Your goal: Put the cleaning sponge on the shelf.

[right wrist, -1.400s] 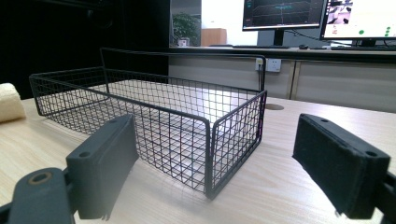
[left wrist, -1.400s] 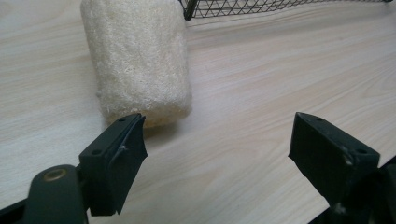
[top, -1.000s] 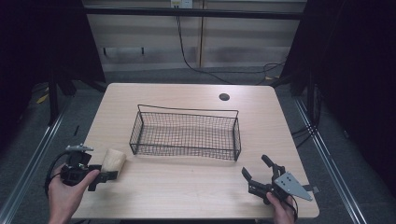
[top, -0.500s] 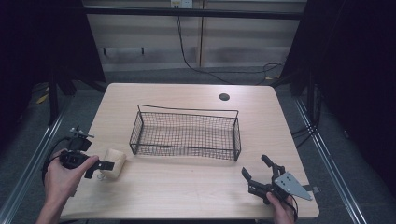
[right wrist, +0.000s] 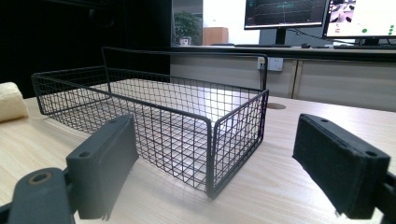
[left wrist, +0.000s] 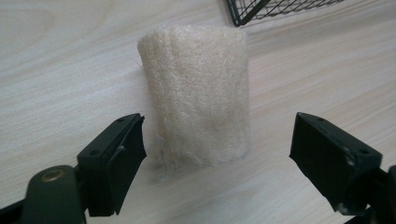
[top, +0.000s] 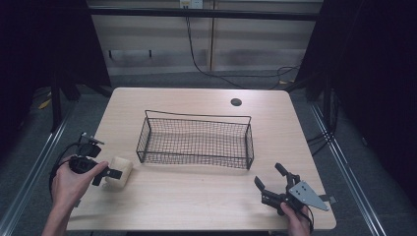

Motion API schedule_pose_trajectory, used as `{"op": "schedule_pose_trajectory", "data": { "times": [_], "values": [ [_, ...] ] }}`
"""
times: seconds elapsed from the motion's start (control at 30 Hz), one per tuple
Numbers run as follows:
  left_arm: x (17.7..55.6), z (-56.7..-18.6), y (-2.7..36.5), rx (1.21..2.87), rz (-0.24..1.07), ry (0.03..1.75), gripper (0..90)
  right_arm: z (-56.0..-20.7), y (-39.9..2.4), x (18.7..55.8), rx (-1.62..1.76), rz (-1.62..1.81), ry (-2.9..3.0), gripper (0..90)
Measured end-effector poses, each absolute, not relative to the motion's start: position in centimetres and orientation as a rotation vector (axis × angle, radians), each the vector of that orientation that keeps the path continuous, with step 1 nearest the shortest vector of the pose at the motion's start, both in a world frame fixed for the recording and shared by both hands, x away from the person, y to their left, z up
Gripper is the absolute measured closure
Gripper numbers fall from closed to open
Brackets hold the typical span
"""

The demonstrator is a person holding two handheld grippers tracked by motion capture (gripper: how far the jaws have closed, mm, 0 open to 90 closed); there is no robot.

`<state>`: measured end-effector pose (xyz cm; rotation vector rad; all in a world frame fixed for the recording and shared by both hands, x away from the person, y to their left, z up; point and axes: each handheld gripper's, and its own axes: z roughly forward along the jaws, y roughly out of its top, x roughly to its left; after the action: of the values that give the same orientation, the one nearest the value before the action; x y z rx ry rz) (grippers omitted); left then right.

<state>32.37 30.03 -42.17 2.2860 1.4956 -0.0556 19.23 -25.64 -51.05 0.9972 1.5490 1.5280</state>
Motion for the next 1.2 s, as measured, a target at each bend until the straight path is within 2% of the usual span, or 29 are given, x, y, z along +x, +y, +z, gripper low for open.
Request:
{"op": "schedule_pose_trajectory", "data": {
  "times": [0.27,0.37,0.47,0.57,0.67,1.07,1.2],
  "values": [
    [33.3,-43.1,29.4,2.331,-0.040,1.541,17.9,-51.0,-25.6,19.2,0.995,1.526,1.553,13.0],
    [33.4,-43.4,28.7,2.361,0.006,1.586,17.9,-51.0,-25.6,19.2,0.996,1.526,1.553,13.0],
    [33.5,-43.7,28.3,2.396,-0.011,1.562,17.9,-51.0,-25.6,19.2,0.997,1.526,1.553,13.1],
    [33.6,-44.0,28.1,2.408,0.044,1.589,17.5,-51.0,-25.6,19.2,0.992,1.529,1.552,13.1],
    [33.8,-44.5,28.3,2.393,-0.012,1.591,17.5,-51.0,-25.6,19.2,0.993,1.531,1.554,13.0],
    [34.0,-45.6,28.1,2.402,-0.044,1.599,17.7,-51.0,-25.6,19.2,0.995,1.532,1.555,13.0],
    [34.0,-45.6,28.2,2.400,-0.054,1.593,21.2,-51.0,-25.6,19.2,0.996,1.530,1.558,13.0]
  ]
}}
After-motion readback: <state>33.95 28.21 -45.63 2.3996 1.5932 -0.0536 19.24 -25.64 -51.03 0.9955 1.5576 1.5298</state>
